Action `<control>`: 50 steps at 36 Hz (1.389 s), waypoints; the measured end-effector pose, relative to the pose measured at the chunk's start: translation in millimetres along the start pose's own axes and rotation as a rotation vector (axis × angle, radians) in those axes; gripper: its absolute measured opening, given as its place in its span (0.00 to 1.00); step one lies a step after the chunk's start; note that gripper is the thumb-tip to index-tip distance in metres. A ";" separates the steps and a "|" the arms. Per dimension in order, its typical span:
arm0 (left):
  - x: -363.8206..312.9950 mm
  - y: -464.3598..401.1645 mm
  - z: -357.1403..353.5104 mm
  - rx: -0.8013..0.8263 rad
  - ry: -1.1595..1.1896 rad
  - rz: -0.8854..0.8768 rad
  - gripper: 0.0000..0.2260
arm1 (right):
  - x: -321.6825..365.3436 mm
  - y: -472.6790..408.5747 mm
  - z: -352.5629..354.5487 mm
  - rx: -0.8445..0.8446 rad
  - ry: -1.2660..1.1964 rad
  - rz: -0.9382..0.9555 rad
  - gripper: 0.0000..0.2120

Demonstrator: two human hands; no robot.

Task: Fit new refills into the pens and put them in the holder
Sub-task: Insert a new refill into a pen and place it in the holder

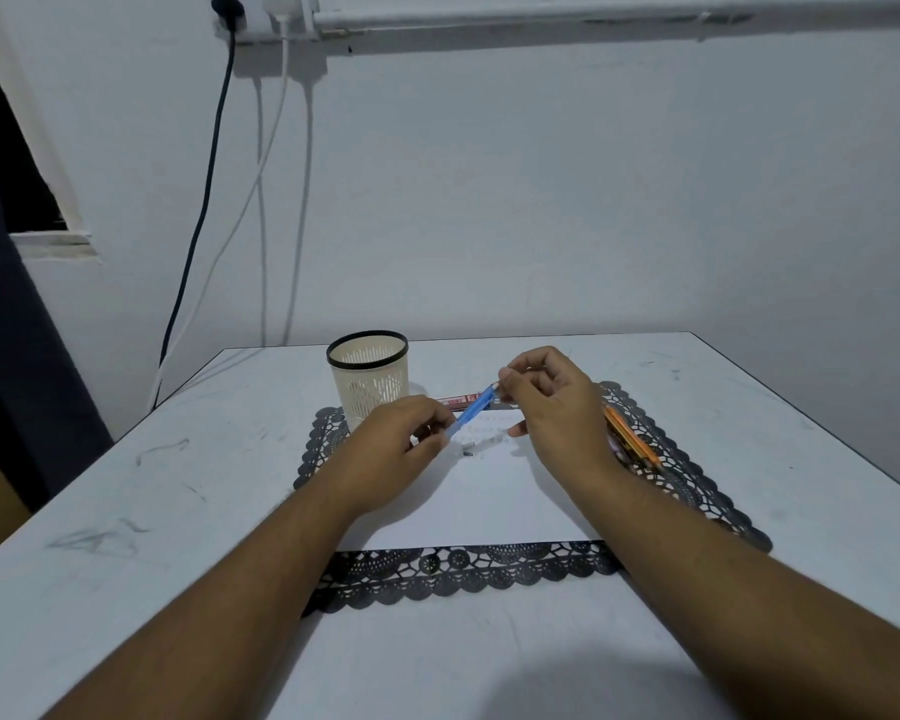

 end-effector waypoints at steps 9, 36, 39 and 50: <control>0.2 0.6 0.8 -0.022 0.037 0.013 0.05 | -1.2 -0.2 -1.1 0.038 0.020 -0.027 0.03; 9.9 0.9 13.6 -0.148 0.159 0.143 0.06 | -39.7 -6.1 -13.8 0.360 0.549 -0.163 0.05; 4.9 3.3 15.1 -0.146 0.110 0.161 0.06 | -40.0 -7.0 -18.3 0.384 0.642 -0.167 0.05; -7.2 7.4 17.1 -0.119 0.048 0.190 0.04 | -37.1 -7.5 -21.9 0.431 0.791 -0.098 0.06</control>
Point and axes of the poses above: each hand's wrist, its own y-axis away from the middle knuckle, its own z-axis out of the back of the hand, x = y × z, the point moved 2 cm from there along -y, towards the middle knuckle, and after that the axes turned 7 degrees about x, right-handed, at the moved point
